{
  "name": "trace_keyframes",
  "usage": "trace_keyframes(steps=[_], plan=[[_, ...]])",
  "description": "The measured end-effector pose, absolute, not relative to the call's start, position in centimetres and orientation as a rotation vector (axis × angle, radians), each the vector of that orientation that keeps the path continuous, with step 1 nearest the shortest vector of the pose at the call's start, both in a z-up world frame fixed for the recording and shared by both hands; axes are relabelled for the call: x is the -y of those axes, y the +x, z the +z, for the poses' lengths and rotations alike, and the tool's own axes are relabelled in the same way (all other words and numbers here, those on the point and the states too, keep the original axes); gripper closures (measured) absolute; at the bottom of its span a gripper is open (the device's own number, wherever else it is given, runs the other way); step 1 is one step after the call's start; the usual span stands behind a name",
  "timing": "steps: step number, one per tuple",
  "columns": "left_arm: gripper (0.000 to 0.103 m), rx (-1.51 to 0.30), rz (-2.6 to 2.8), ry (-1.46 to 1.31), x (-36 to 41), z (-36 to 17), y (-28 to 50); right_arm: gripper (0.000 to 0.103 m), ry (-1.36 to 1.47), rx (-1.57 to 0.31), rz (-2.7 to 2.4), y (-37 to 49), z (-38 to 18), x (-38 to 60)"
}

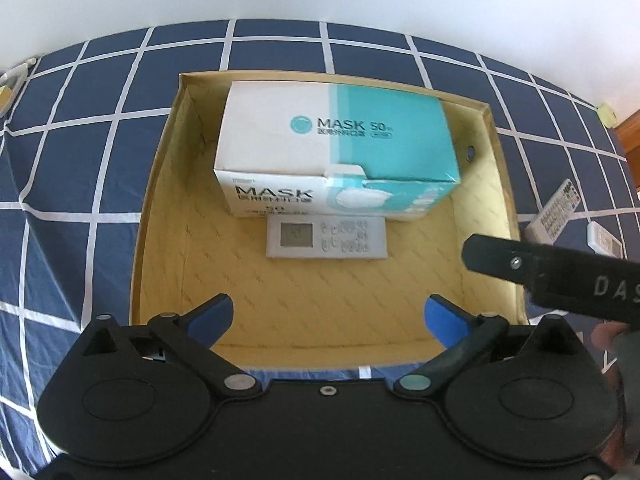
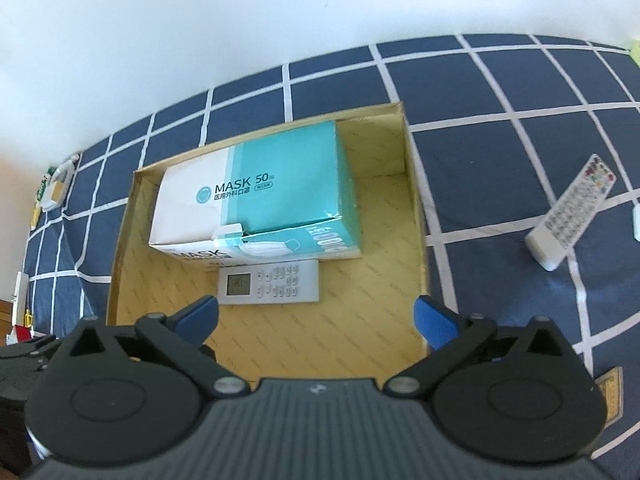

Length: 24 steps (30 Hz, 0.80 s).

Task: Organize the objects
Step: 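Move both grippers out of the box toward the white TV remote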

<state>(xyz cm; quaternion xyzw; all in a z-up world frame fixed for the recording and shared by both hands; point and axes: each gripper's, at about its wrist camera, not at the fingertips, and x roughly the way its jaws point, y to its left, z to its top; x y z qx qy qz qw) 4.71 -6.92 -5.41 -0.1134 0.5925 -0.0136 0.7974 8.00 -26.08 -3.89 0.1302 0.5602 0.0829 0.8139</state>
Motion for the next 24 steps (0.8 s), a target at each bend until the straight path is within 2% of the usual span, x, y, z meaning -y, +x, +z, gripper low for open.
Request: trace_keyframes(steps=[13,24], plan=[[0.0,-1.259,-0.035,-0.23,13.3,-3.6,3.0,0.0,0.301,-1.153,0.12,4.4,-2.0,33.2],[0.0,-1.236,-0.083,-0.213,22.7,-2.1,3.7,0.0,0.316,-1.133,0.061,2.9,-1.0,42.6]])
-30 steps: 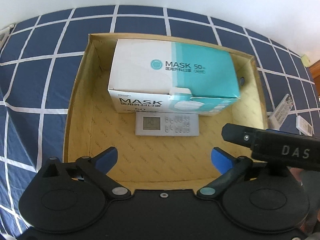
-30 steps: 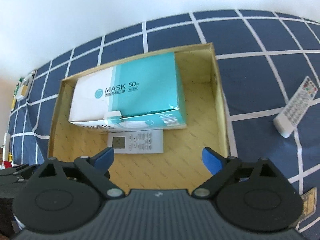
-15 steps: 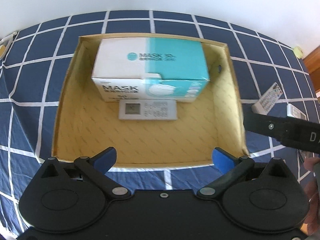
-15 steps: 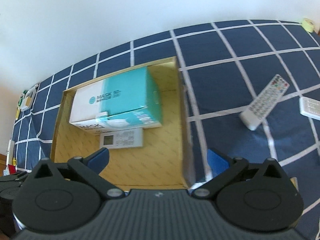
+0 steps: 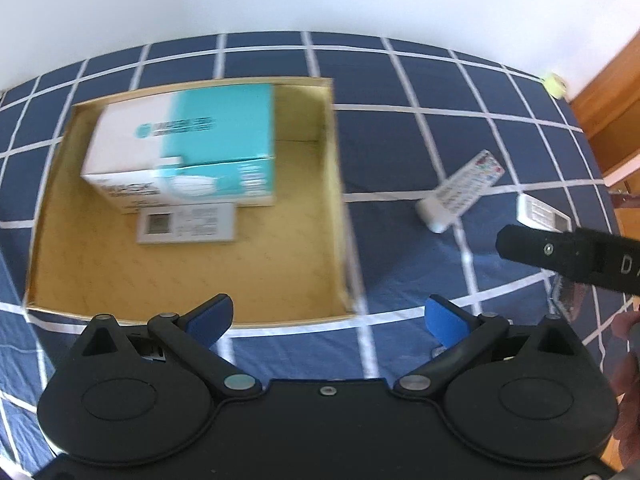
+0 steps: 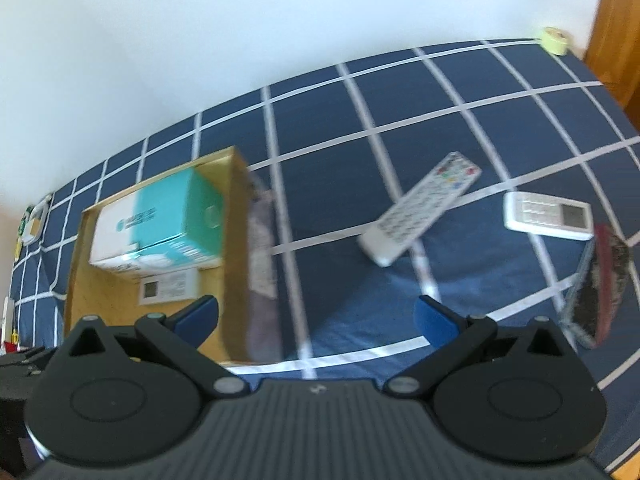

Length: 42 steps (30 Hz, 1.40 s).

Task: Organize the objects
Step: 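Move both grippers out of the box toward the white TV remote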

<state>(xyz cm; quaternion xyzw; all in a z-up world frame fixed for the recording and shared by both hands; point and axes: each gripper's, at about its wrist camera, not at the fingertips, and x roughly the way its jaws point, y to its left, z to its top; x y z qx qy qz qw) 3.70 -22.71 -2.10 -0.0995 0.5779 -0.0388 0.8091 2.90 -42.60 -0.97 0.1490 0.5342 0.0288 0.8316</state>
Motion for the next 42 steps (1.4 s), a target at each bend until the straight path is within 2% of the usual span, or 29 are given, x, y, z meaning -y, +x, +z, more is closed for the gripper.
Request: trace_keyframes(steps=[8,21,30,42], plan=[[0.0,-1.23,-0.09,-0.229,29.6,-2.3,4.6,0.0,0.33,-1.129,0.028,2.5,-1.1,50.1],[0.0,-1.236,-0.032,-0.271,36.4,-3.6,6.7,0.0,0.329,-1.135,0.003,3.1,-2.3,59.0],[0.0,-1.263,0.054,-0.309,36.7,-5.2,8.8,0.0,0.287,-1.168,0.056,5.5,-3.7,61.2],[0.0,-1.301,0.178,-0.413,35.2,-8.8,12.9,0.0,0.114,-1.246,0.266,13.6,-6.1,59.5]])
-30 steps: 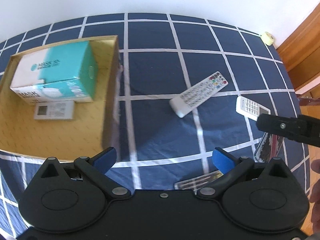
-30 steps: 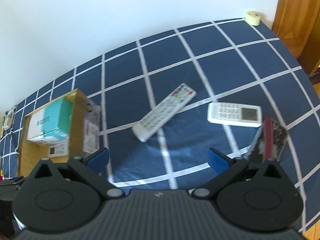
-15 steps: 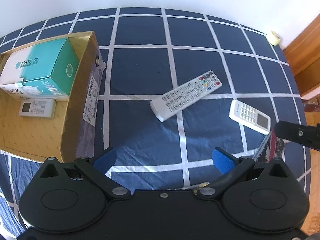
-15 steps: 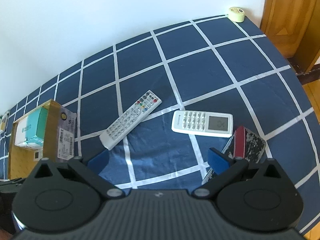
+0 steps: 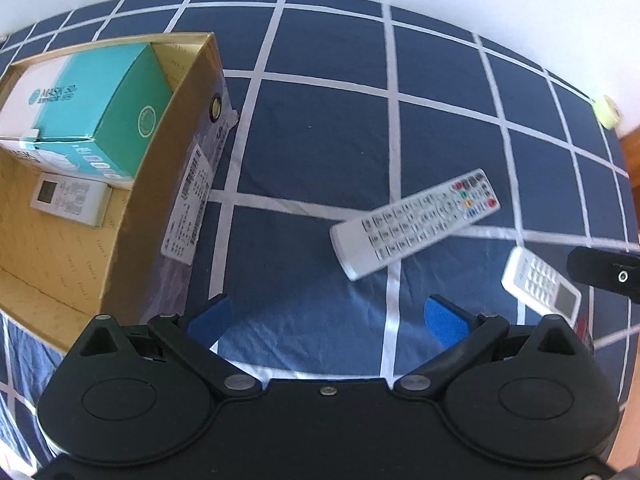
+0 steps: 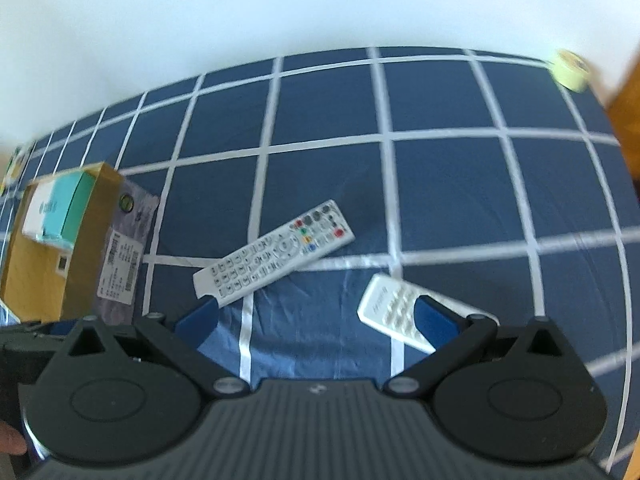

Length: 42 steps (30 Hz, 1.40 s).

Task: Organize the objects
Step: 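Move both grippers out of the box toward the white TV remote, then close both grippers on the white TV remote with colored buttons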

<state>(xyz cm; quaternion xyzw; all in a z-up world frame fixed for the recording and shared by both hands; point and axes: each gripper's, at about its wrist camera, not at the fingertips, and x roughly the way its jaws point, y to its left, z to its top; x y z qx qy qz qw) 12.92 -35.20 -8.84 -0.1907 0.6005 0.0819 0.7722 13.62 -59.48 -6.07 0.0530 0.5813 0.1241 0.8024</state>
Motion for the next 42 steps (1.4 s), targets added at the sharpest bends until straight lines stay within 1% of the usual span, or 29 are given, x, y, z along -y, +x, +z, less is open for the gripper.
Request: trace_keyframes(steps=[9,19,27,37,40,42], plan=[[0.0,-1.338,0.211,-0.467,35.3,-12.2,16.2,0.0,-0.065,-1.334,0.445,19.9,-10.0,56.5],[0.0,-1.373,0.252,-0.546,35.3,-15.0,18.0,0.0,-0.111,-1.439,0.541,24.7,-15.0,54.3],[0.0,-1.391,0.243,-0.585,35.9,-16.0,18.5,0.001,-0.166,-1.491,0.579,25.7,-17.9,52.9],[0.0,-1.398,0.218,-0.59,36.3,-16.4,18.8,0.007,-0.181,-1.493,0.576,25.4,-18.7,52.2],[0.0,-1.398,0.218,-0.591,36.3,-16.5,18.7,0.01,-0.162,-1.498,0.544,25.2,-18.6,52.3],[0.0,-1.399,0.216,-0.594,36.2,-16.6,18.6,0.01,-0.137,-1.509,0.512,25.0,-18.7,52.4]])
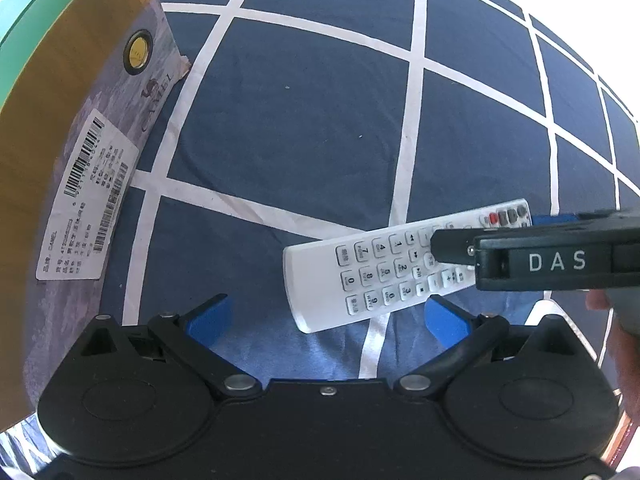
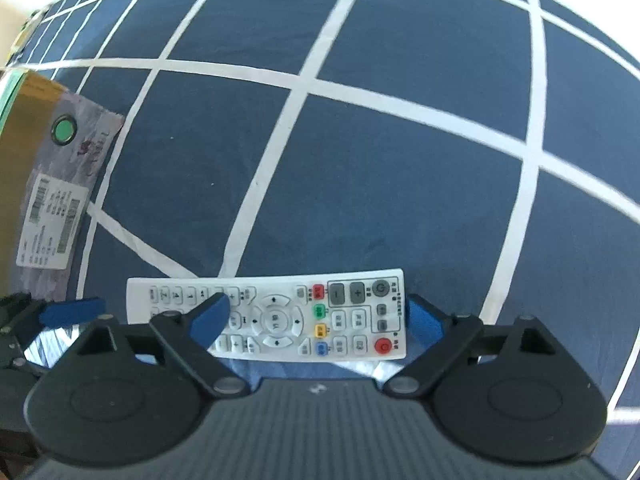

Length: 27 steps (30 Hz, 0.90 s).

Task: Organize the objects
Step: 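Close both grippers on the white TV remote with colored buttons, then lift the TV remote with both grippers and carry it over the cardboard box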

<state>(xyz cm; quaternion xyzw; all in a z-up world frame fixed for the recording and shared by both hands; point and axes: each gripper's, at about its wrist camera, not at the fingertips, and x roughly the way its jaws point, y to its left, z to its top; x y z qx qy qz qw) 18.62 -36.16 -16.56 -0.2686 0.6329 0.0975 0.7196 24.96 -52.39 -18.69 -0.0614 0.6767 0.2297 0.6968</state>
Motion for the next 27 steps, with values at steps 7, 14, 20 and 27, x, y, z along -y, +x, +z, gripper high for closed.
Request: trace_keyframes(steps=[7,14,20,27], plan=[[0.0,-1.407,0.199,-0.598,35.9,-17.1,18.5,0.01,-0.068,-1.549,0.443,23.3,-18.9,52.0],[0.0,-1.427,0.175,-0.607,35.9,-17.7,18.7,0.01,-0.054,-1.542,0.415,23.1,-18.8,51.9],[0.001,-1.423,0.15,-0.621,35.8,-17.6,19.0,0.01,-0.063,-1.547,0.429,23.3,-18.8,52.0],[0.005,-1.419,0.132,-0.623,36.1,-17.8,19.3,0.01,-0.062,-1.55,0.425,23.3,-18.7,52.0]])
